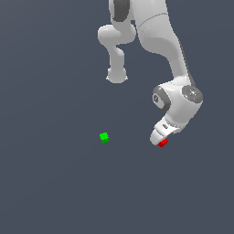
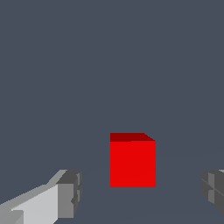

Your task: Stack the red cube on top of the green cube.

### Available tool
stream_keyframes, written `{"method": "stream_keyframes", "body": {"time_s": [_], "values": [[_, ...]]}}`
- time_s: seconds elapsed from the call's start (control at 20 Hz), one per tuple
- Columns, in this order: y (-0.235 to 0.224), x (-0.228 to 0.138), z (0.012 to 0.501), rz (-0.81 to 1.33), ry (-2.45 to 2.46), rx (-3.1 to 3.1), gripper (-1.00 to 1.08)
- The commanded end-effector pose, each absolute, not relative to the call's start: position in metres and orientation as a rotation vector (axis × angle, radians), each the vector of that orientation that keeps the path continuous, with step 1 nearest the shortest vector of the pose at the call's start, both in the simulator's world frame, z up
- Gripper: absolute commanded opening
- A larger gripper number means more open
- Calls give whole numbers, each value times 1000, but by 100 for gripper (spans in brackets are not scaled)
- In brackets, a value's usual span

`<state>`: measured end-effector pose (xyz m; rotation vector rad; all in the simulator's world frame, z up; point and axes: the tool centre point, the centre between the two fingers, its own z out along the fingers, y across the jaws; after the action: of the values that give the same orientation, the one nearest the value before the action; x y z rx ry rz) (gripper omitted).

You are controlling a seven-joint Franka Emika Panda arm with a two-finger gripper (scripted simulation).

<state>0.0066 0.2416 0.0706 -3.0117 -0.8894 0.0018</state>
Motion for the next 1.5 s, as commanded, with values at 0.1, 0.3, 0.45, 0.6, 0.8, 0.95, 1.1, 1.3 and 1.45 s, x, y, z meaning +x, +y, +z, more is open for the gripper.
{"method": "stream_keyframes", "body": {"time_s": [0.1,0.3,0.45,0.6,0.8,0.95,1.1,1.3,1.45], "values": [[242,7,69,2,-890,-3012,100],[242,6,56,1,-892,-3011,100],[243,5,39,1,-896,-3011,100],[243,5,26,0,-899,-3010,100],[244,6,20,0,-900,-3010,100],[244,6,20,0,-900,-3010,-100],[244,6,20,0,-900,-3010,-100],[244,6,20,0,-900,-3010,-100],[243,6,20,1,-899,-3010,-100]]}}
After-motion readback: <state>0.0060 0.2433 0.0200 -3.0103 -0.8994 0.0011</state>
